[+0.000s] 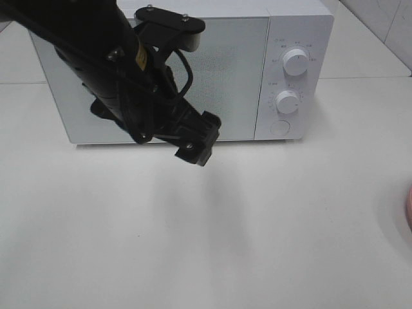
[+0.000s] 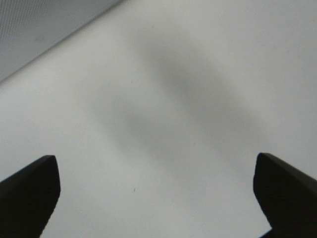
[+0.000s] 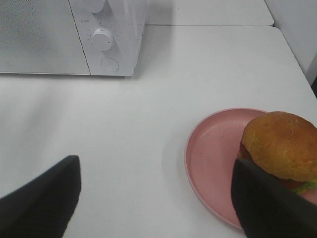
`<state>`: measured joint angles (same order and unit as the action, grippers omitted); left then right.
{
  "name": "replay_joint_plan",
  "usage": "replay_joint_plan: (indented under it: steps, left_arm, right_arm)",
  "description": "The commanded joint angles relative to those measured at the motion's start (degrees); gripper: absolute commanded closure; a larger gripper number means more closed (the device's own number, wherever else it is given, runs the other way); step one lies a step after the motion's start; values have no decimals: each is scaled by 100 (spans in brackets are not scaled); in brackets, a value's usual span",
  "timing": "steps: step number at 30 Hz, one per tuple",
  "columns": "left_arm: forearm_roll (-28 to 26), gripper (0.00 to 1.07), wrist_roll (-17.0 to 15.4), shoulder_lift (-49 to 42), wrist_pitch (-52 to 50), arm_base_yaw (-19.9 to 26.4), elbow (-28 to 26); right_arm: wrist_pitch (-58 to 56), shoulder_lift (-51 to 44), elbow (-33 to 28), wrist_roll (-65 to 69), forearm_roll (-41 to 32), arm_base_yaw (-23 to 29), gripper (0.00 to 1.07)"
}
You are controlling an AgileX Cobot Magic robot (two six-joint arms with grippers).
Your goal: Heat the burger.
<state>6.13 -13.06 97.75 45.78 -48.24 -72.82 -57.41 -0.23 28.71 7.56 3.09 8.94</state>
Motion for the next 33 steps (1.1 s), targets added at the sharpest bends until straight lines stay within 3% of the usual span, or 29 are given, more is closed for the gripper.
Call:
replay_joint_plan:
  steps: [1, 4, 5, 12, 16, 22, 24, 25, 27, 28, 30, 31, 33]
  left_arm:
    - [-34, 6, 6, -120, 527, -34, 0]
    - [-74, 6, -138, -206, 865, -23, 0]
    - [-80, 6, -315, -275, 1043, -23, 0]
    - [178, 6, -361, -470, 1467, -11, 0]
    - [235, 6, -361, -693, 1748, 304, 0]
    - [97, 6, 6, -1197, 1931, 1106, 6]
    - [-103, 6, 229, -1513, 1960, 1627, 143]
    - [-103, 6, 229, -1513, 1960, 1627, 143]
    - [-344, 6, 470, -1908, 1908, 2229, 533]
    - [-344, 6, 470, -1908, 1908, 2229, 533]
    - [-688, 6, 693, -2355, 1776, 2853, 1117]
    - [-688, 6, 693, -2355, 1776, 2853, 1117]
    - [-1134, 6, 951, -2865, 1656, 3409, 1650]
  right_arm:
    - [-6, -166, -6, 40, 29, -6, 31]
    - [-6, -166, -6, 40, 29, -6, 31]
    - [-6, -166, -6, 40, 29, -6, 31]
    - [-6, -166, -6, 34, 29, -6, 31]
    - [-6, -166, -6, 40, 29, -6, 31]
    - [-6, -166, -6, 40, 29, -6, 31]
    - [-6, -166, -6, 40, 29, -6, 31]
    - [-6, -166, -6, 40, 29, -6, 31]
    - [-6, -166, -6, 40, 29, -6, 31]
    - [-6, -166, -6, 40, 29, -6, 31]
    - [-6, -166, -6, 40, 29, -6, 31]
    - [-6, -166, -6, 40, 29, -6, 31]
    - [-6, -166, -6, 40, 29, -6, 31]
